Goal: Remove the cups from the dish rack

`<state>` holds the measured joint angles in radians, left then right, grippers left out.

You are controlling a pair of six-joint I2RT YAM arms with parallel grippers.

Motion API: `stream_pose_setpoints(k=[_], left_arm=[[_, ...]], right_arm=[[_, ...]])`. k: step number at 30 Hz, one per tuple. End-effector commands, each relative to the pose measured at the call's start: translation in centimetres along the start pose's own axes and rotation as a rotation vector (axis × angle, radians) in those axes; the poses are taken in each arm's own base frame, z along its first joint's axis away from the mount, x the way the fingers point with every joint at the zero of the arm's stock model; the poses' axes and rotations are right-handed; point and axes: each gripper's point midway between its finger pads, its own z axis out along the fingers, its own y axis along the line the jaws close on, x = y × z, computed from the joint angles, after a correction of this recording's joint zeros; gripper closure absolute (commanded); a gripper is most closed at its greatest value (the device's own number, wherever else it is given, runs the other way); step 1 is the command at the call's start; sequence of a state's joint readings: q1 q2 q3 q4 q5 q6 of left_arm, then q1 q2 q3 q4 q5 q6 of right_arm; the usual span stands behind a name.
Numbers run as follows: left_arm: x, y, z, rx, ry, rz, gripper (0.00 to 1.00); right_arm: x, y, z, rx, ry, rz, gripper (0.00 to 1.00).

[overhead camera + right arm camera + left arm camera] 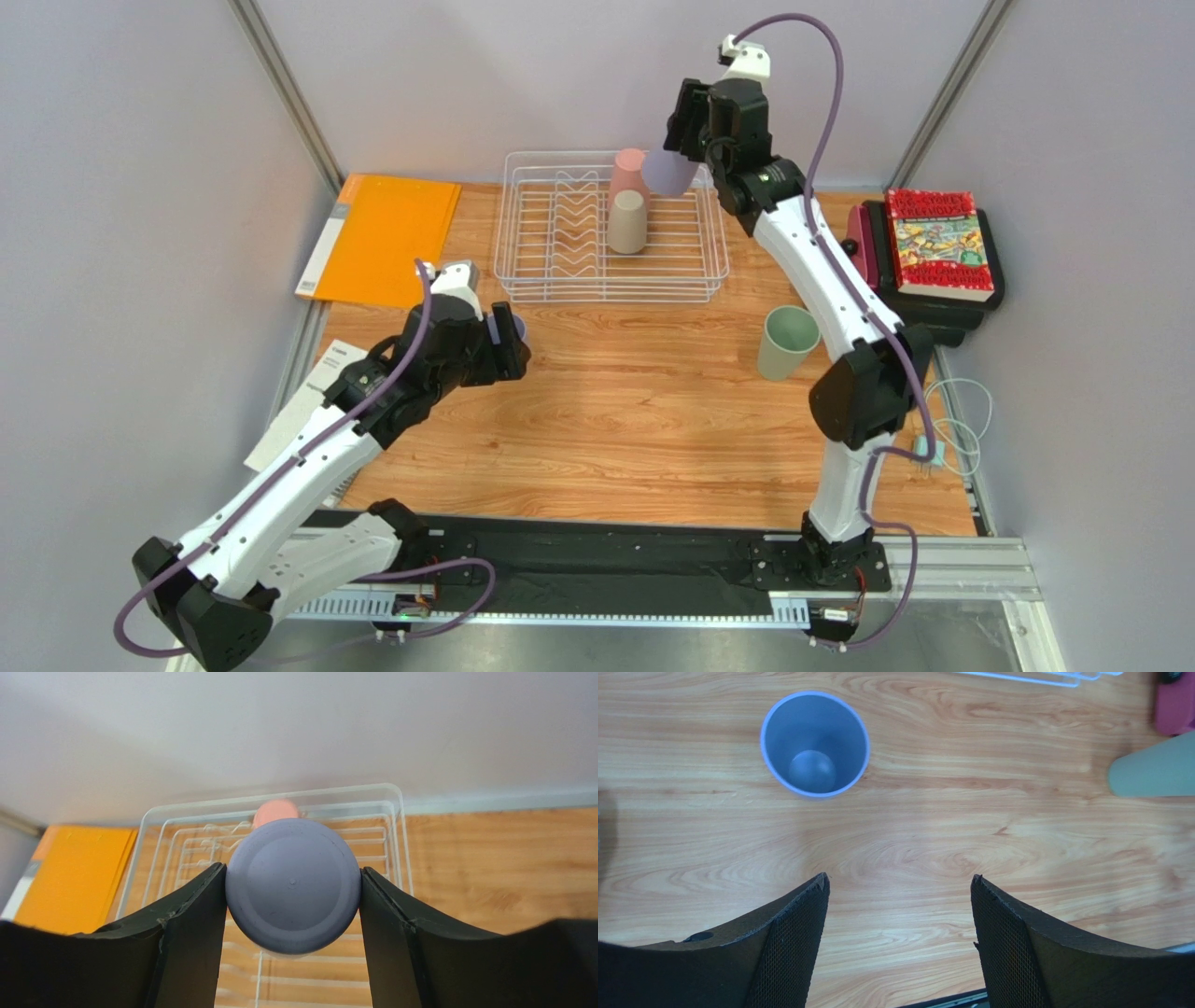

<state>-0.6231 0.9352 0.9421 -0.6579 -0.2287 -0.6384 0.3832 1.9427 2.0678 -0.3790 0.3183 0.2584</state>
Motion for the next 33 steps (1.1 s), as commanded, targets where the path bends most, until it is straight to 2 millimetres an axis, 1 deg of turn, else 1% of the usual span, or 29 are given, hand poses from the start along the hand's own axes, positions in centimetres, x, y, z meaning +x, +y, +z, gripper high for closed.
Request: stream_pose_setpoints(k=[1, 2, 3, 4, 5, 6, 7, 8, 9, 10, 11, 12, 13, 14, 15, 16, 17, 18, 19, 20, 21, 23, 24, 26, 27, 28, 29, 30, 33], left_arm=[[-2.3, -3.8, -1.3, 0.194, -0.095, -0.129, 0.20], [-2.4, -4.6, -1.6, 0.239, -0.096, -0.148, 0.19], [-2.8, -5.2, -2.2, 0.276, -0.115, -0.185, 0.19], [-3.3, -5.9, -2.4, 0.317, -0.140, -0.205, 0.19], [-3.3, -6.5, -2.7, 0.357, -0.138, -0.225, 0.18], [-3.7, -6.9, -3.2, 0.390, -0.155, -0.244, 0.18], [-4.0, -7.5, -3.4, 0.425, -0.168, -0.272, 0.17], [-4.0, -8.0, -3.8, 0.462, -0.166, -0.282, 0.17], [-4.1, -8.3, -4.1, 0.489, -0.175, -0.294, 0.17], [-4.4, -8.8, -4.3, 0.523, -0.181, -0.326, 0.16], [-4.3, -9.4, -4.7, 0.562, -0.173, -0.334, 0.16], [-4.5, -9.9, -4.9, 0.599, -0.185, -0.348, 0.16], [-4.6, -10.3, -5.3, 0.631, -0.179, -0.372, 0.16], [-4.5, -11.0, -5.7, 0.676, -0.167, -0.379, 0.16], [-4.6, -11.3, -6.0, 0.711, -0.175, -0.390, 0.15], [-4.8, -11.9, -6.6, 0.755, -0.181, -0.396, 0.15], [-4.9, -12.2, -6.8, 0.781, -0.176, -0.419, 0.15], [-5.3, -12.5, -7.5, 0.822, -0.202, -0.426, 0.15], [-5.3, -12.8, -7.8, 0.850, -0.201, -0.433, 0.15], [-5.6, -13.1, -8.4, 0.881, -0.208, -0.446, 0.15], [-6.1, -13.4, -9.0, 0.917, -0.226, -0.447, 0.15], [-6.4, -13.9, -9.7, 0.956, -0.225, -0.453, 0.15], [-6.8, -14.2, -10.2, 0.981, -0.239, -0.453, 0.15], [-6.9, -14.5, -10.6, 1.005, -0.233, -0.459, 0.15], [-7.0, -14.7, -10.9, 1.024, -0.233, -0.465, 0.15], [-6.9, -14.9, -10.9, 1.036, -0.225, -0.464, 0.15], [-6.8, -15.1, -10.8, 1.040, -0.219, -0.468, 0.15], [-6.7, -15.3, -10.9, 1.050, -0.212, -0.471, 0.15], [-6.2, -15.7, -10.4, 1.056, -0.191, -0.473, 0.15]], right_arm=[[-3.7, 2.6, -7.8, -0.183, -0.023, 0.179, 1.00], [-3.5, 3.2, -9.0, -0.236, -0.008, 0.197, 1.00], [-3.5, 3.1, -11.3, -0.264, -0.005, 0.214, 1.00], [-3.3, 3.2, -12.5, -0.286, 0.005, 0.231, 1.00], [-3.2, 3.6, -13.9, -0.323, 0.015, 0.252, 1.00], [-4.7, 3.5, -16.6, -0.355, -0.018, 0.271, 1.00], [-2.9, 3.3, -17.3, -0.358, 0.019, 0.277, 1.00], [-2.8, 3.8, -18.8, -0.405, 0.037, 0.297, 1.00], [-3.6, 3.7, -21.0, -0.432, 0.020, 0.310, 1.00], [-2.5, 3.7, -21.8, -0.442, 0.047, 0.317, 1.00], [-2.0, 3.9, -22.8, -0.464, 0.064, 0.329, 1.00], [-2.7, 3.7, -24.7, -0.488, 0.046, 0.358, 1.00], [-1.3, 4.0, -25.4, -0.503, 0.080, 0.366, 1.00], [-1.2, 4.0, -26.1, -0.514, 0.081, 0.376, 1.00], [-1.6, 3.9, -27.7, -0.535, 0.068, 0.395, 1.00], [-1.0, 4.2, -28.4, -0.551, 0.080, 0.402, 1.00], [-0.1, 4.1, -28.7, -0.550, 0.097, 0.407, 1.00], [-0.2, 4.0, -29.8, -0.566, 0.092, 0.430, 1.00], [0.1, 4.2, -30.5, -0.582, 0.095, 0.439, 1.00], [1.2, 4.1, -30.6, -0.579, 0.113, 0.441, 1.00], [1.1, 4.4, -31.6, -0.603, 0.109, 0.453, 1.00], [2.0, 4.3, -32.1, -0.605, 0.121, 0.458, 1.00], [2.3, 4.6, -32.4, -0.618, 0.131, 0.458, 1.00], [2.7, 4.7, -32.6, -0.620, 0.136, 0.466, 1.00], [3.6, 4.8, -32.6, -0.623, 0.153, 0.466, 1.00], [3.7, 4.9, -32.5, -0.624, 0.150, 0.473, 1.00], [3.9, 5.0, -32.4, -0.626, 0.152, 0.474, 1.00], [4.7, 5.2, -32.3, -0.628, 0.167, 0.474, 1.00], [5.5, 6.1, -32.2, -0.648, 0.186, 0.479, 1.00]])
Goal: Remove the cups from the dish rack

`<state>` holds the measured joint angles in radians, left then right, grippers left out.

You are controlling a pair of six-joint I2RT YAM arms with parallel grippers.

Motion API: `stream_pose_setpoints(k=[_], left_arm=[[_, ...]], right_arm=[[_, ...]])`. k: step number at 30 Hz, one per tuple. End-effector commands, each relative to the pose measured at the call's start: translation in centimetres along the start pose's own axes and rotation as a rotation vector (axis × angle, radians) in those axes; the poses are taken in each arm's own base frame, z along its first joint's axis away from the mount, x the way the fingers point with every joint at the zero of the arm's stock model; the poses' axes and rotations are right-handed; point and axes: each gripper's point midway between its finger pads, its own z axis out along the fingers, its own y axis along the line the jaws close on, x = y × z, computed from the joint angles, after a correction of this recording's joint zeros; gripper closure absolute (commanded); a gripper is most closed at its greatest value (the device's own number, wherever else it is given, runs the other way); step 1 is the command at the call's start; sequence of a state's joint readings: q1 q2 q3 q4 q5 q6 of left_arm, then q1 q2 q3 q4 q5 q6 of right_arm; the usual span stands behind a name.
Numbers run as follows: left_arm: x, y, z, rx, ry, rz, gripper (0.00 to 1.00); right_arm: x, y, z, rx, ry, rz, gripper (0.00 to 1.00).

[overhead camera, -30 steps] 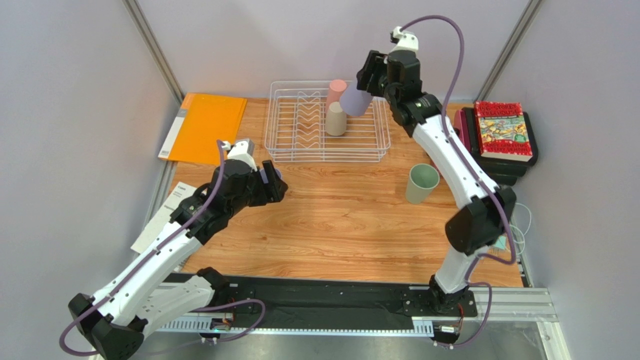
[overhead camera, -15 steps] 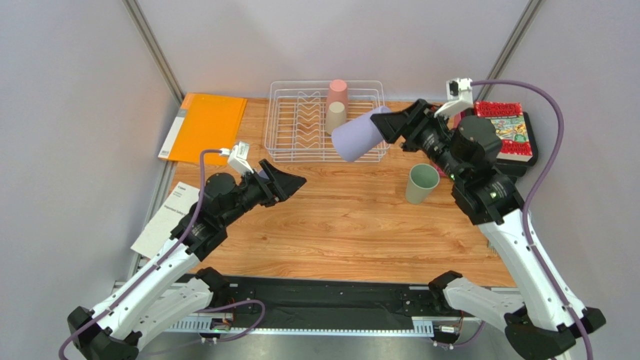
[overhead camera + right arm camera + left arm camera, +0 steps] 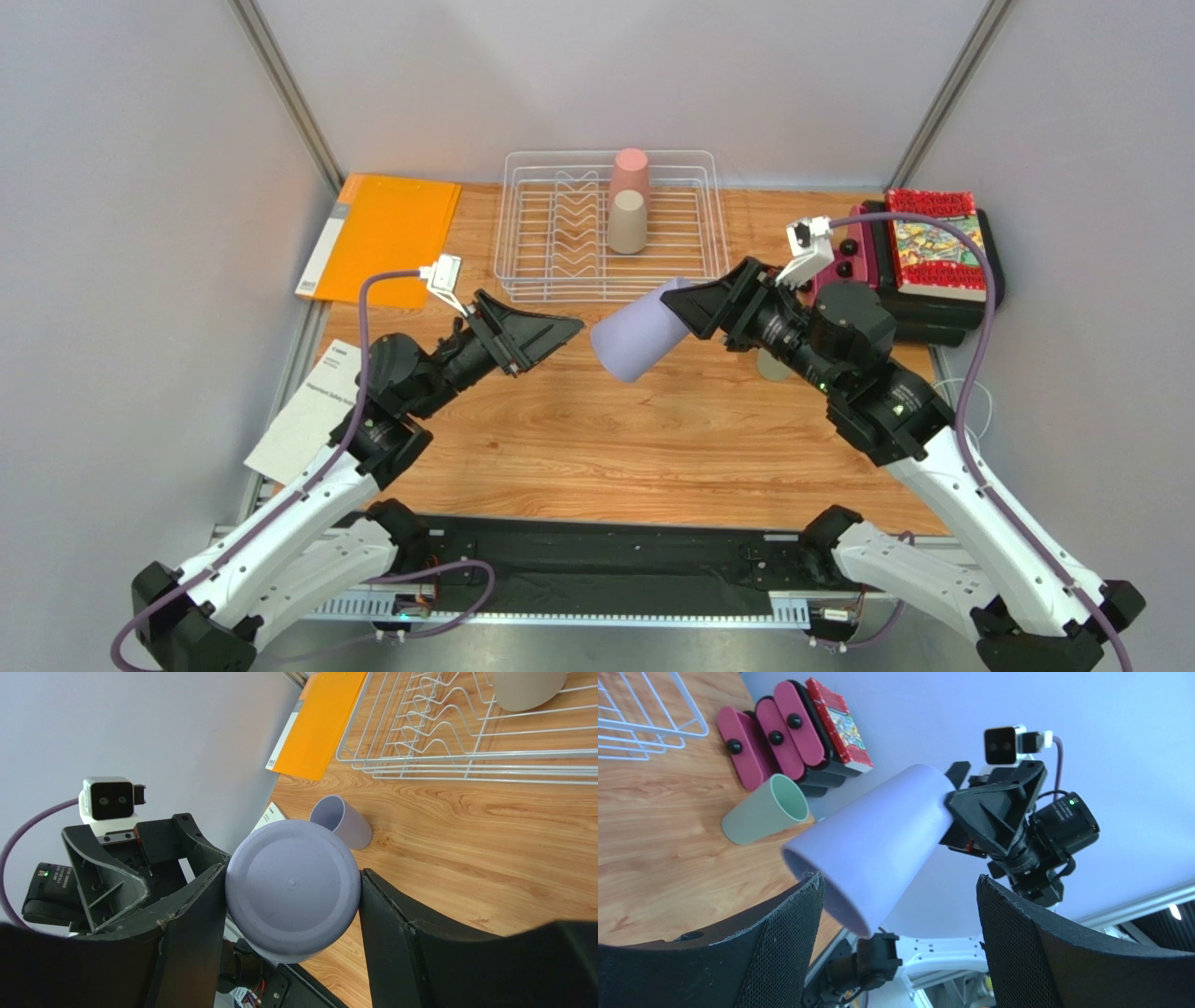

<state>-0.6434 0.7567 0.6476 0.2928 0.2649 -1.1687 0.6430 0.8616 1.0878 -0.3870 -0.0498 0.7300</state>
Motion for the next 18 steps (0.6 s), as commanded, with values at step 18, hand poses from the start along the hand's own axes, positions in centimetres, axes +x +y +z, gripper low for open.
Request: stream_pose_setpoints(k=[18], left_arm=[[0.4, -1.4, -0.9, 0.032, -0.016, 0.040, 0.16]], right_arm=[[-0.9, 3.2, 1.6, -0.083, -0.068, -0.016, 1.00]])
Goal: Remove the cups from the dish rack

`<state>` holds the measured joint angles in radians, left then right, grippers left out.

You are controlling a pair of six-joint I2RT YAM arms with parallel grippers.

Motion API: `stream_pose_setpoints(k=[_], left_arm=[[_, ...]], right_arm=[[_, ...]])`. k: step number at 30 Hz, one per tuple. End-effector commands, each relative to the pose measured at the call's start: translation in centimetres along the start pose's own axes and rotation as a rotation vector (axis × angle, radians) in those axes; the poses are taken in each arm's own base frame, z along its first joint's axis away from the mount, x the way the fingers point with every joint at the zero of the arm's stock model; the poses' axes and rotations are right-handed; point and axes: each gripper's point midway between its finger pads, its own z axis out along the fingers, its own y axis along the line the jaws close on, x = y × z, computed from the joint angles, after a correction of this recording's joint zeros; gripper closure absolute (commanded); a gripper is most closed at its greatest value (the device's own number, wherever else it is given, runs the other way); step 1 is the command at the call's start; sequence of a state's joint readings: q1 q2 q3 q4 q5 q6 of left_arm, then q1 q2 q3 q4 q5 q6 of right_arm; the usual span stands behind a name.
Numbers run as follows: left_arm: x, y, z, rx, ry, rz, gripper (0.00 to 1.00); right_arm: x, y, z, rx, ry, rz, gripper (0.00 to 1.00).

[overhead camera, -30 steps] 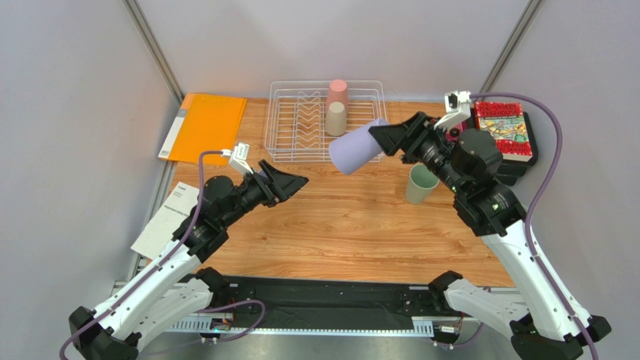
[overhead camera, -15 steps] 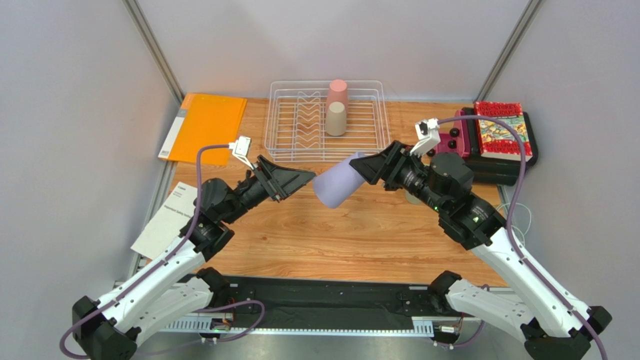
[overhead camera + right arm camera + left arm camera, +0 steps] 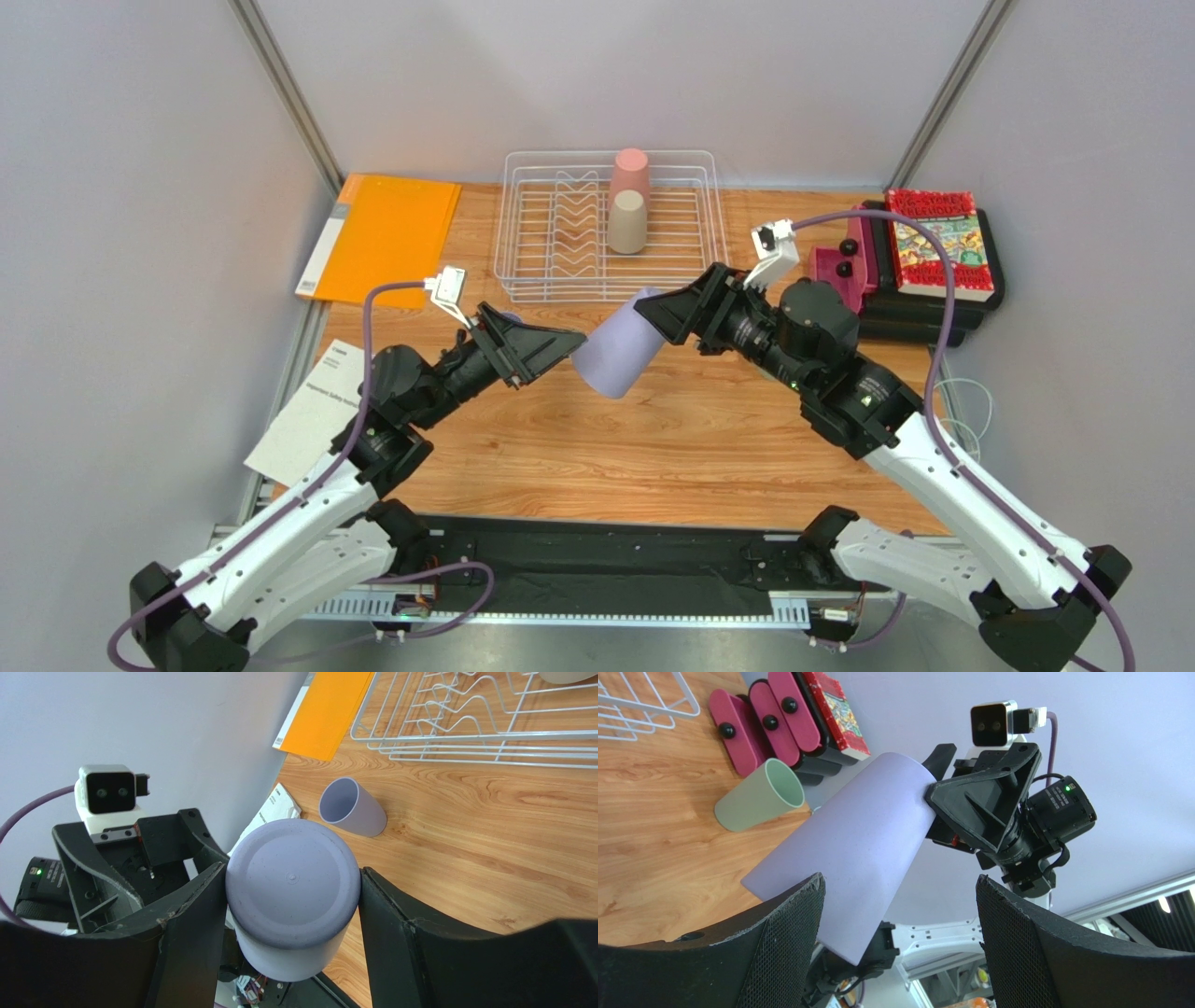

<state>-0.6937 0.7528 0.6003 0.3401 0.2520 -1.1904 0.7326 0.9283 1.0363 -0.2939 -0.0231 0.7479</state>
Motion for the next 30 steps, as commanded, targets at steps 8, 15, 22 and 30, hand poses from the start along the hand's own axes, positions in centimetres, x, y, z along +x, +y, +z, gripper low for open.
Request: stream_pose_setpoints(k=[8, 15, 22, 30], left_arm=[[-1.2, -2.2, -0.6, 0.014, -0.025, 0.083, 0.16], [0.1, -1.7, 0.4, 0.048, 0.034, 0.023, 0.16], [0.1, -3.0, 2.1, 0.119, 0.066, 0.013, 0.19], [0.1, -2.9, 2.4, 0.129, 0.065, 0.018, 0.71]], right_arm=[[-5.4, 3.5, -1.7, -0.056, -0.164, -0.055, 1.00], [-4.8, 4.0, -0.8, -0.096, -0.149, -0.032, 1.00], [-3.1, 4.3, 0.8, -0.118, -0.111, -0.019, 1.00], [-1.3, 3.6, 0.8, -0.116, -0.078, -0.015, 1.00]])
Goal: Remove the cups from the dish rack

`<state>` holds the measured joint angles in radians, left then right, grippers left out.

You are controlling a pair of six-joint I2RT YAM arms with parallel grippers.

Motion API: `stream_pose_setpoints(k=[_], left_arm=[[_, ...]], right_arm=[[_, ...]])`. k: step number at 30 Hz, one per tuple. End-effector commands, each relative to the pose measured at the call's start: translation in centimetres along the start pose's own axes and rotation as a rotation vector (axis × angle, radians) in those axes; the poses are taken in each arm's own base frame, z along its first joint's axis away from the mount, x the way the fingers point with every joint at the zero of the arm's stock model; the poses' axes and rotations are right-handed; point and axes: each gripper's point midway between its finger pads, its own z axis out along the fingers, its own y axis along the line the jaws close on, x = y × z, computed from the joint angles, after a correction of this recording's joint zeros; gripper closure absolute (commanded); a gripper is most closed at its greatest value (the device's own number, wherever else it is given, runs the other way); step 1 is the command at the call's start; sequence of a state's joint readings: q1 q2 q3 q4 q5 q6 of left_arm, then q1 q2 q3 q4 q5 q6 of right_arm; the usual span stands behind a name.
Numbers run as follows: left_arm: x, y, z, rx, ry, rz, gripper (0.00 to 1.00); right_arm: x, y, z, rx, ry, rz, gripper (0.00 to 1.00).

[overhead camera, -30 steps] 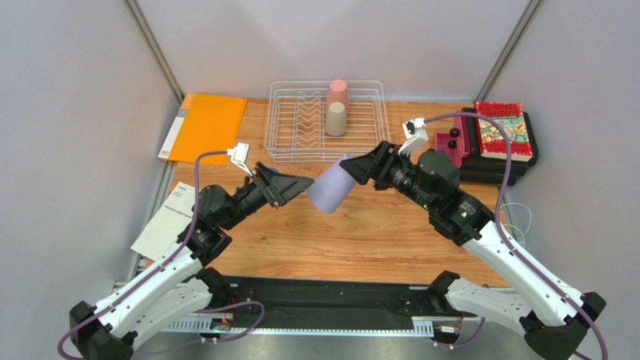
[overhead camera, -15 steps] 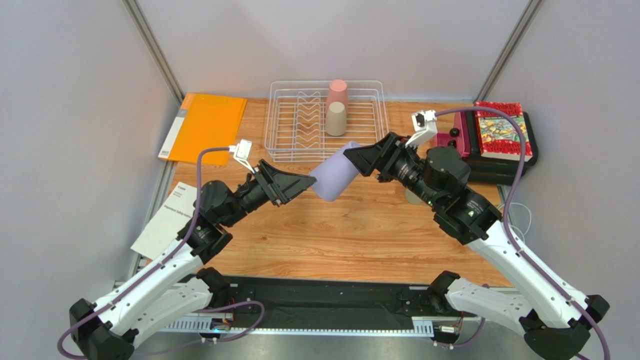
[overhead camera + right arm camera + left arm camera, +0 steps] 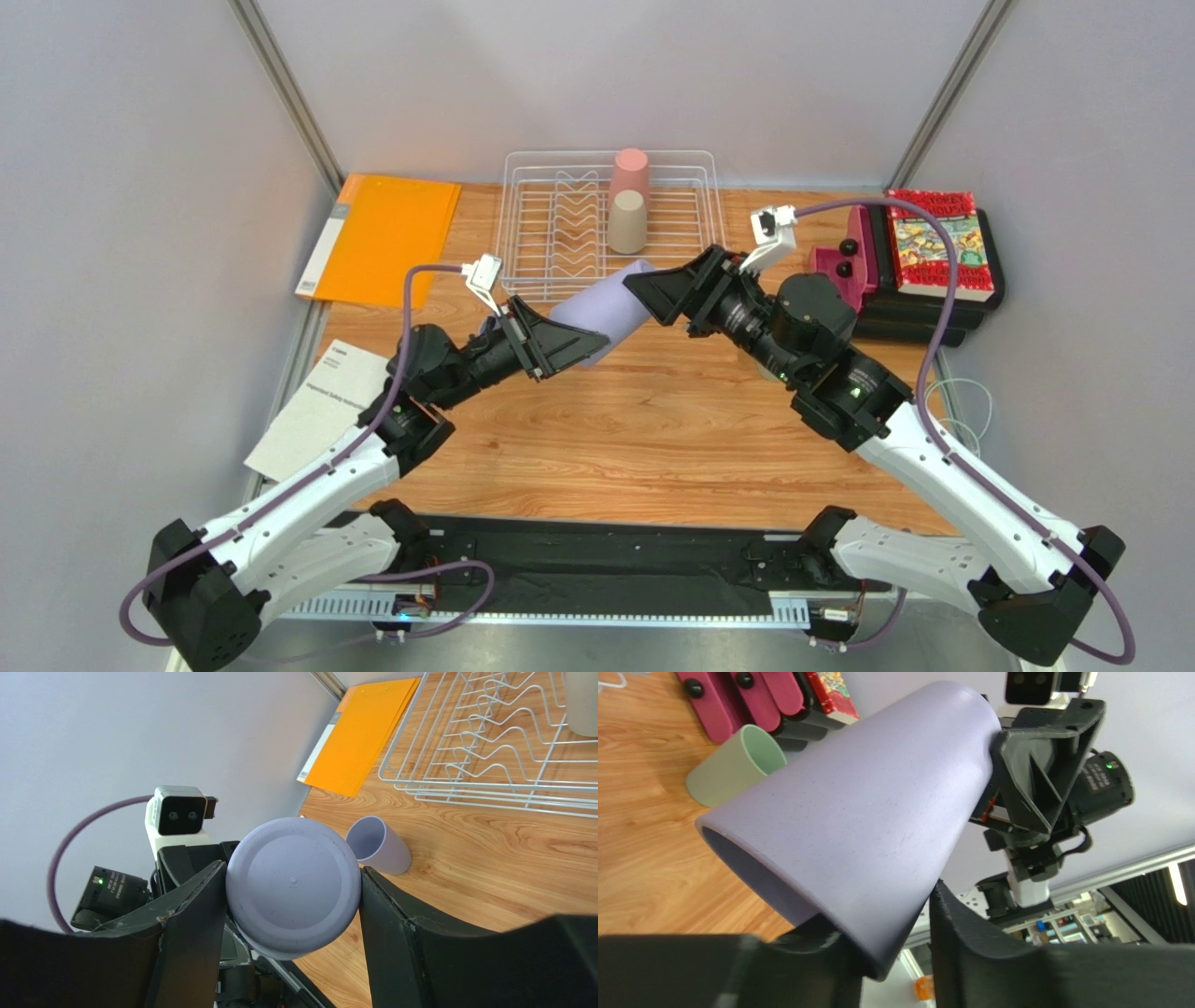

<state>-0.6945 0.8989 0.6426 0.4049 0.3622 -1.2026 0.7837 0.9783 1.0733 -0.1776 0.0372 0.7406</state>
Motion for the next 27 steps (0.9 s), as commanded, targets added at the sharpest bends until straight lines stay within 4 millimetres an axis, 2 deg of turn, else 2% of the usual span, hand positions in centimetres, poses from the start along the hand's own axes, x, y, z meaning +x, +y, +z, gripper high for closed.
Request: stream_pose_setpoints(k=[1, 2, 10, 11, 13, 14, 16, 17, 19, 21, 23, 26, 27], left_arm=[[-1.4, -3.4, 0.1, 0.112, -0.050, 0.047, 0.89], [-1.4, -3.2, 0.1, 0.109, -0.050, 0.044, 1.00], [-1.8, -3.2, -0.5, 0.097, -0.081, 0.058, 1.00], [-2.0, -3.0, -0.5, 0.081, -0.092, 0.058, 1.00], [-1.9, -2.5, -0.8, 0.046, -0.092, 0.058, 1.00], [-2.0, -2.2, -0.8, 0.024, -0.096, 0.069, 1.00], [-1.7, -1.2, -1.1, -0.041, -0.079, 0.069, 1.00], [-1.8, -0.7, -1.2, -0.070, -0.079, 0.087, 1.00], [-1.4, 0.3, -1.6, -0.132, -0.059, 0.087, 1.00], [-1.1, 1.4, -2.1, -0.195, -0.044, 0.105, 1.00], [-1.1, 2.6, -2.5, -0.265, -0.038, 0.111, 1.00], [-0.9, 4.4, -3.1, -0.375, -0.002, 0.157, 1.00], [-0.8, 5.0, -3.7, -0.432, 0.025, 0.180, 1.00]], right_arm=[[0.5, 0.9, -0.6, -0.051, 0.005, -0.002, 1.00], [0.5, 0.8, -0.7, -0.050, 0.002, -0.002, 1.00], [0.8, 1.3, -1.3, -0.073, 0.028, -0.023, 1.00], [0.9, 1.0, -1.3, -0.060, 0.036, -0.025, 0.86], [0.4, 1.1, -1.5, -0.052, 0.028, -0.035, 0.70], [0.7, 0.8, -1.7, -0.033, 0.046, -0.037, 0.50], [-0.2, -0.1, -1.8, 0.024, 0.007, -0.060, 0.37], [-0.9, -0.5, -2.2, 0.063, -0.014, -0.067, 0.26], [-1.7, -1.0, -2.6, 0.096, -0.041, -0.097, 0.16], [-3.0, -1.4, -3.1, 0.140, -0.076, -0.141, 0.00], [-4.4, -1.6, -3.8, 0.188, -0.108, -0.174, 0.00], [-5.2, -2.4, -4.3, 0.250, -0.111, -0.231, 0.00], [-5.9, -2.1, -4.6, 0.258, -0.128, -0.235, 0.00]])
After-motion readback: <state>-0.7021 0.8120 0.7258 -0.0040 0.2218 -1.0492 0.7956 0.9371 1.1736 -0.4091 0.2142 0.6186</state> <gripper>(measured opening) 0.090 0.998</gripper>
